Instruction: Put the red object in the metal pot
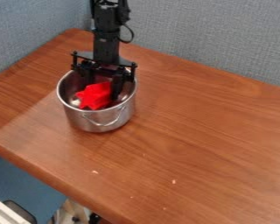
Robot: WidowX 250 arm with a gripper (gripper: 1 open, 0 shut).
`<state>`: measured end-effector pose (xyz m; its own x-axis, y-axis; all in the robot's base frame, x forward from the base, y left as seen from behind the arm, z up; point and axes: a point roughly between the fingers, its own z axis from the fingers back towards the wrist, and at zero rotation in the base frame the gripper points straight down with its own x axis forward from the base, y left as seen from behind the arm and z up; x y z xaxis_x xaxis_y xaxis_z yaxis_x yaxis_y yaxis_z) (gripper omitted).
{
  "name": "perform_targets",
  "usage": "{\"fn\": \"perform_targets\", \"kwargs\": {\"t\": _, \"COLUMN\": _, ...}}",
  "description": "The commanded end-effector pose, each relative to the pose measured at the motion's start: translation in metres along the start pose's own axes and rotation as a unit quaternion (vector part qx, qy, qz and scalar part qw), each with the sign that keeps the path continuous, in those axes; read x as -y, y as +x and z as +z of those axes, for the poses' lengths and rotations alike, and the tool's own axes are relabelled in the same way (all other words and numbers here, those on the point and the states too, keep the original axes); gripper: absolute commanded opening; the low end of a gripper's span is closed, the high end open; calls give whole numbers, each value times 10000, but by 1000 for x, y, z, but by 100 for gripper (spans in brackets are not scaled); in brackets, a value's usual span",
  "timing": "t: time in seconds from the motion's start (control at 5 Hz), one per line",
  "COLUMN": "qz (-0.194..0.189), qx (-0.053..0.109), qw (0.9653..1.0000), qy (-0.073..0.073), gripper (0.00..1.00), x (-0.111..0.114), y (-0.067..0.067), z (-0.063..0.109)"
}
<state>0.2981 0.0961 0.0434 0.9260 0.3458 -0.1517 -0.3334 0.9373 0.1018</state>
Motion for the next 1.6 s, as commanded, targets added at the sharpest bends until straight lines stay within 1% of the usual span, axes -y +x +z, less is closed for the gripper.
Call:
{"fn": "perform_targets", "kwargs": {"t": 0.0, "qz": -1, "qx": 176, "qw": 9998, "qy": -64, "gripper": 0, "x": 5, "y": 6, "z": 0}}
{"fn": "perform_targets", "kwargs": {"t": 1.4, "qz": -56, "qx": 253, "qw": 9993, "qy": -266, "gripper": 0, "x": 17, "y": 11, "z": -13}}
